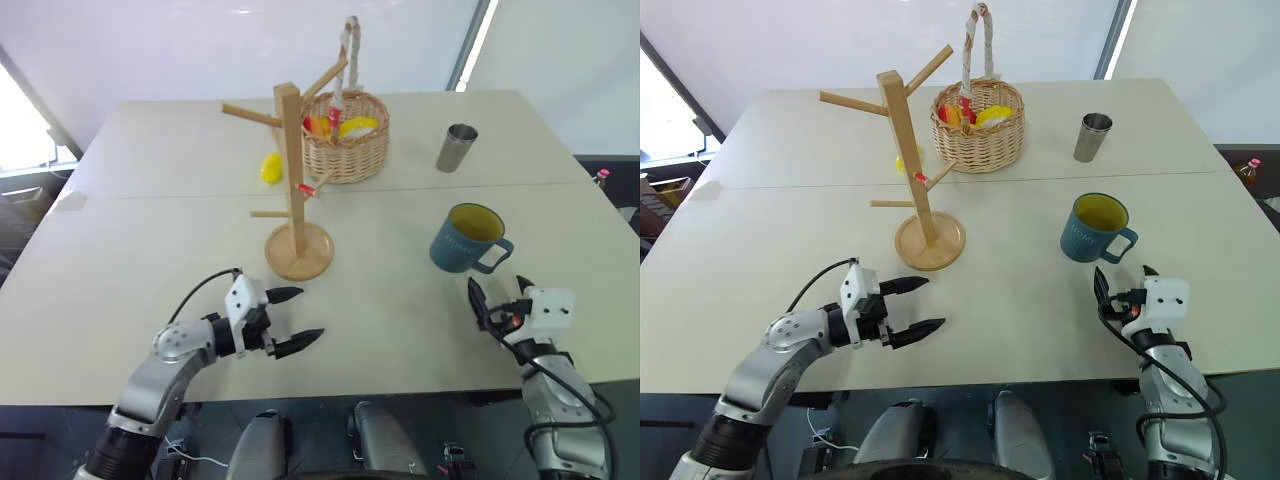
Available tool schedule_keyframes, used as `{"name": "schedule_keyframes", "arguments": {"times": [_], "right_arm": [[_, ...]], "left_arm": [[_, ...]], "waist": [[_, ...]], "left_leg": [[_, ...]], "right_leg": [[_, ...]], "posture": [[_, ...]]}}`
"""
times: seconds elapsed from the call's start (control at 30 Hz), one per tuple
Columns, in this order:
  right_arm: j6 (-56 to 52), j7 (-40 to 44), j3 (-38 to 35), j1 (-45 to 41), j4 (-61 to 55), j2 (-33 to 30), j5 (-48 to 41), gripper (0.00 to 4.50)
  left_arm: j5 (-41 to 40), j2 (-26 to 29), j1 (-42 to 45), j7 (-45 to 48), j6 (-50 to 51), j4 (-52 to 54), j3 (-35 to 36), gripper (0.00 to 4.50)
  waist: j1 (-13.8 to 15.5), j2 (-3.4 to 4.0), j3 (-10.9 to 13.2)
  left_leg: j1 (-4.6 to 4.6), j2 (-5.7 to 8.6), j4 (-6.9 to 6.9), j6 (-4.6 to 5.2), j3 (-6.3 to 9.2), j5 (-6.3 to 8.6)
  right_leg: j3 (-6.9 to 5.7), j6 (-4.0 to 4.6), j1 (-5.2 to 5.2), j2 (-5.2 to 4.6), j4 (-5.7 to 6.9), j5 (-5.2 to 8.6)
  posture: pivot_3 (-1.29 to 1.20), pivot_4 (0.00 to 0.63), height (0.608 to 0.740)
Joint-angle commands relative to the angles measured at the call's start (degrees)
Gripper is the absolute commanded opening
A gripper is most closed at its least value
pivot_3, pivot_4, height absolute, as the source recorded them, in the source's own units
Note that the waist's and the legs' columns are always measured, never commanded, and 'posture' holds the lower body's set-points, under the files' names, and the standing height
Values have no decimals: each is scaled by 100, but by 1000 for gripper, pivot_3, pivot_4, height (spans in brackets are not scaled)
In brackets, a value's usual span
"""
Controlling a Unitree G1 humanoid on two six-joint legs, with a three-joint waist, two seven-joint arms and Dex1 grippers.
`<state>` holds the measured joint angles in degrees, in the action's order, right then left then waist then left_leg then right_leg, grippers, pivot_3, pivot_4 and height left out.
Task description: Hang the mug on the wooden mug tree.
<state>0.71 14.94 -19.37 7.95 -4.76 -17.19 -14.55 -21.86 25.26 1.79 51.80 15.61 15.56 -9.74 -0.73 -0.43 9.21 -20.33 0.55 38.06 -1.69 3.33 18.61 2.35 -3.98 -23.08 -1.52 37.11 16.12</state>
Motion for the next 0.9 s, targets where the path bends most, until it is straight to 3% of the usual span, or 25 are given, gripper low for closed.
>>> {"name": "schedule_keyframes", "arguments": {"times": [0.03,0.87,0.9], "right_arm": [[26,-235,-130,-147,-127,29,31,4419],[-323,-730,14,-706,135,45,284,4419],[-355,-709,35,-704,144,69,261,4203]], "left_arm": [[-18,-94,76,-32,-63,272,-127,4500],[53,-119,97,-195,-233,399,-267,4500],[54,-116,96,-200,-233,402,-266,4500]], "waist": [[1,0,0],[-5,0,0],[-6,0,0]], "left_leg": [[0,0,0,0,0,0],[1,2,0,1,-2,-1],[1,2,0,2,-1,0]], "right_leg": [[0,-1,0,0,0,-1],[0,-2,0,5,2,-1],[0,-2,0,5,2,-1]], "posture": [[0,150,740],[0,150,740],[0,150,740]]}}
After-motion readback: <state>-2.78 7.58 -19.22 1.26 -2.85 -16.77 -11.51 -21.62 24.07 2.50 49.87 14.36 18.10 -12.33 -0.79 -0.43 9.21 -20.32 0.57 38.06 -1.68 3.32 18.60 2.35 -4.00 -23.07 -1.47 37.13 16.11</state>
